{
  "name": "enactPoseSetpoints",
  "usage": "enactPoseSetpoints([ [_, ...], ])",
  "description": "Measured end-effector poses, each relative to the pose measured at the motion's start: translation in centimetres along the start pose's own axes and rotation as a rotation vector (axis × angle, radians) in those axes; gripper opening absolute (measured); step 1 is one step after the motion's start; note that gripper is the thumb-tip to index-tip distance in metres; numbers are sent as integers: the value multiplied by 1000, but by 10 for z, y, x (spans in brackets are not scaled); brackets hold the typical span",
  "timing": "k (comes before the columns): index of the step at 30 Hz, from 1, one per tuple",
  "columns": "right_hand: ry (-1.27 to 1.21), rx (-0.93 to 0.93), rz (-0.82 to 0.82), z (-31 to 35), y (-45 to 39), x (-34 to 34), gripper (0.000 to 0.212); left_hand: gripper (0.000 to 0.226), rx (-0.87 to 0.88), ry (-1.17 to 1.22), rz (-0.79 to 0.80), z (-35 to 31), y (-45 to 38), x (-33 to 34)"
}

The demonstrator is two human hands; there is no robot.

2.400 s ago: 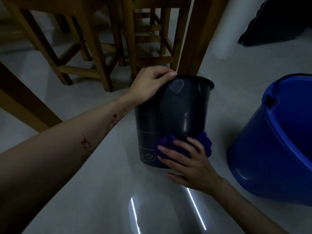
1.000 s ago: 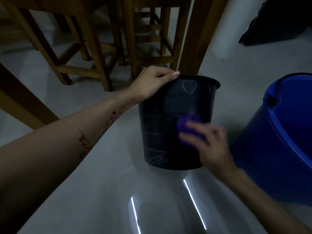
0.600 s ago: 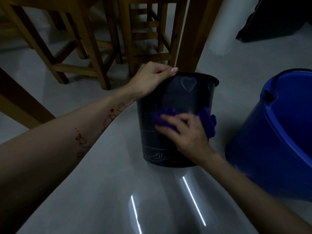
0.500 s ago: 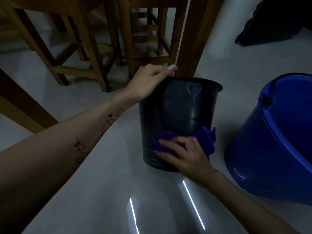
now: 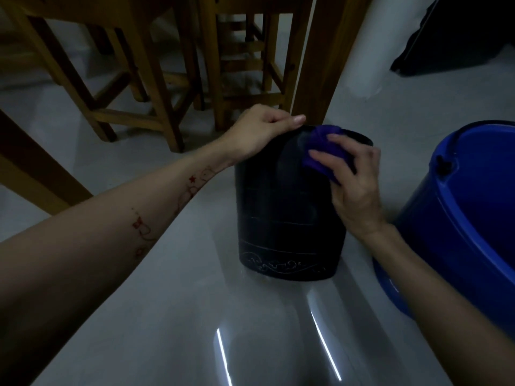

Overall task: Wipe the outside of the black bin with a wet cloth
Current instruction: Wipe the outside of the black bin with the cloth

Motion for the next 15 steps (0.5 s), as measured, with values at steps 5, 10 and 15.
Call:
enactPoseSetpoints([
  [5,16,-135,99,37,16,26,30,31,-47,54,-57,4,-8,-4],
  [10,-43,-330,228,75,89,27,20,40,-88,3,-49,5,-5,-3],
  [15,-95,-438,354,91,149,19,22,39,-51,-38,-32,-3,-2,-1],
])
Point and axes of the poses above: each hand's wrist, its own y-axis away from the middle knuckle, its own x-axis out of the palm, z = x × y, the point moved 8 cm from there along -y, towards the middle knuckle, and after that the axes turned 4 degrees about x, right-handed, at the moved point
